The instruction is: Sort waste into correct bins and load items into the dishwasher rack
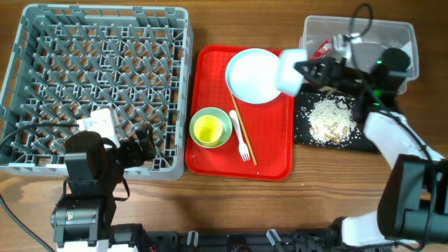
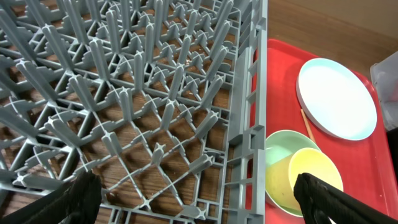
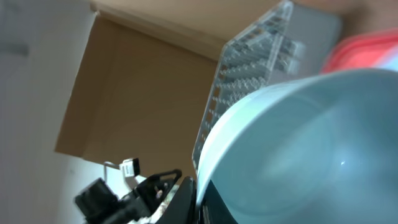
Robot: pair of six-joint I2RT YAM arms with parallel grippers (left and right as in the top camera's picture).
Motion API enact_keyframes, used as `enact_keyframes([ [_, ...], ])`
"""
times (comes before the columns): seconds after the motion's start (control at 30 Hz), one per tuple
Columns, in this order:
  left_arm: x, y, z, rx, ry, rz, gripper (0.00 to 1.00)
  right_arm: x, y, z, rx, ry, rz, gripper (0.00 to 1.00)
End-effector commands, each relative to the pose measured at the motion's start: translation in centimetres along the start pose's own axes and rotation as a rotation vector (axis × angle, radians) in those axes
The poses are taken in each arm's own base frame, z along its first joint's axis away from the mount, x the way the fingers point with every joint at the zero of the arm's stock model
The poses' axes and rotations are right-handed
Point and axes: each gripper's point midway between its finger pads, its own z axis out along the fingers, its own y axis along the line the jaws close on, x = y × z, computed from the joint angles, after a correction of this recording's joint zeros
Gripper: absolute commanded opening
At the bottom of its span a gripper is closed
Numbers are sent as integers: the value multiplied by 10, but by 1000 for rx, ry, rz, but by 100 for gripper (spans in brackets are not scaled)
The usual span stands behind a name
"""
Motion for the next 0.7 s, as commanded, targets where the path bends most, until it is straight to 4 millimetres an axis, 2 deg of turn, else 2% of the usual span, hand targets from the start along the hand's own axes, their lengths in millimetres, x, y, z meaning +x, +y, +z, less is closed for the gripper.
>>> enact_keyframes([
  [0.0,-8,-2,-4,-1,-23,20,100,-24,11,32,43,-168,-38,4],
  [0.13,-8,-2,-4,0,-24,20,100,-24,8,65,124,-205,-155,5],
  [0.2,-8,-2,-4,0,-24,20,100,-23,-2,82,279,-137,-219,5],
  [0.33,-8,-2,-4,0,-24,20,100,-26,-1,89,560,-51,-405,4],
  [0.4,-8,-2,-4,0,-24,20,100,-25,-10,87,703,-35,-517,4],
  [0.47,-8,-2,-4,0,-24,20,100,-16,-27,89,814,28,-634,4],
  [0.53,-8,-2,-4,0,-24,20,100,7,-51,107,852,174,-771,5],
  [0.6,-8,-2,-4,0,-24,20,100,28,-77,123,855,268,-789,4],
  [0.67,-7,-2,-4,-1,-20,20,100,42,-112,129,905,326,-755,5],
])
